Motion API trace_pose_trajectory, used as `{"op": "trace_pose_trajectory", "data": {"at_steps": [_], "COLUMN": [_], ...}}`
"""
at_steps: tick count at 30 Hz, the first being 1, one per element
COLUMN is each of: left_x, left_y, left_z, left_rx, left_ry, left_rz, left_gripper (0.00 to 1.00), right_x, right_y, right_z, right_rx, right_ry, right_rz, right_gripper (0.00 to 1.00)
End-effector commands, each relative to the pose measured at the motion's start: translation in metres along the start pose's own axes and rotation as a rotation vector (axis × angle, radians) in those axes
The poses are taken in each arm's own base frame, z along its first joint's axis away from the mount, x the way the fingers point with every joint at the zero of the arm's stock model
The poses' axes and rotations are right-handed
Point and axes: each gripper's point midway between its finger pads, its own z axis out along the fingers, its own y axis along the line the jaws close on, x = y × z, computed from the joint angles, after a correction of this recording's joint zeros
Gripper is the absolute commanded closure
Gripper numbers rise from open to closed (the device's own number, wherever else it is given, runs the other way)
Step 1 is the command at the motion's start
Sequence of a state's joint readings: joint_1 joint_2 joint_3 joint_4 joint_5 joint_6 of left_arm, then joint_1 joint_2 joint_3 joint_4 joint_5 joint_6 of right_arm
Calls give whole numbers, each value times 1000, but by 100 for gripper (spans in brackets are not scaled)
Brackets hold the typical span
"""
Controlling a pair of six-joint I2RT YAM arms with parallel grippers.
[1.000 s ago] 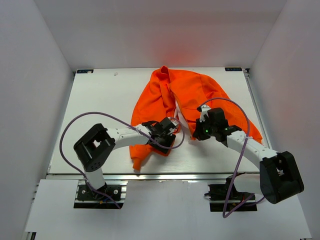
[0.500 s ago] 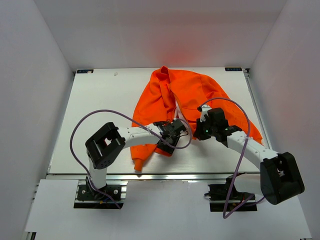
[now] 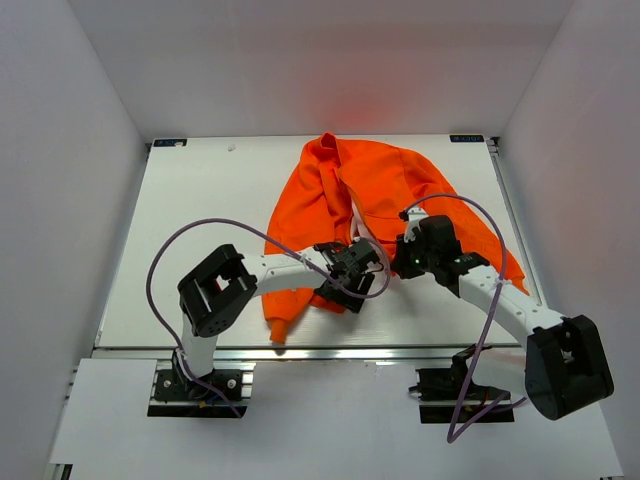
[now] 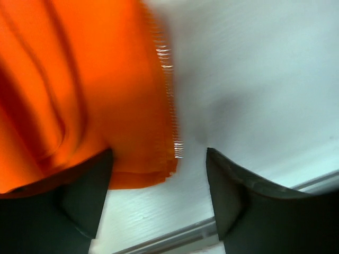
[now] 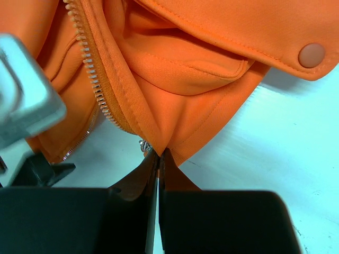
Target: Zip up the jacket
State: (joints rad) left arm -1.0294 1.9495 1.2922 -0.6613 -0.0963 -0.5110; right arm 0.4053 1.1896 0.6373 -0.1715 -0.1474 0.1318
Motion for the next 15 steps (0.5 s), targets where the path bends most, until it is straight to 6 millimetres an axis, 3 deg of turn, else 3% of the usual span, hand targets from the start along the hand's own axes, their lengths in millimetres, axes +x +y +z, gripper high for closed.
{"op": "trace_pose_trajectory", "data": {"at_steps": [1, 4, 7, 9, 11, 15], "left_x": [113, 113, 116, 107, 87, 28], "left_y": [43, 47, 48, 47, 43, 16], "left_z": [55, 46, 49, 47, 35, -10], "left_rx": [-151, -181, -198, -217, -209, -85], "left_ry": [359, 352, 363, 342, 271, 64], "left_rz": [27, 2, -26, -43, -51, -65], "left_gripper": [16, 14, 20, 24, 21, 2], "right_x": [2, 1, 2, 2, 2, 1], "right_y": [-2, -2, -2, -2, -3, -1], "right_z": [-5, -5, -6, -5, -5, -5], "right_rx": [13, 11, 8, 10, 11, 4], "right_ry": [-11, -19, -19, -16, -16, -17], "right_rz": [11, 11, 13, 10, 9, 9], "right_gripper": [100, 100, 100, 100, 100, 100]}}
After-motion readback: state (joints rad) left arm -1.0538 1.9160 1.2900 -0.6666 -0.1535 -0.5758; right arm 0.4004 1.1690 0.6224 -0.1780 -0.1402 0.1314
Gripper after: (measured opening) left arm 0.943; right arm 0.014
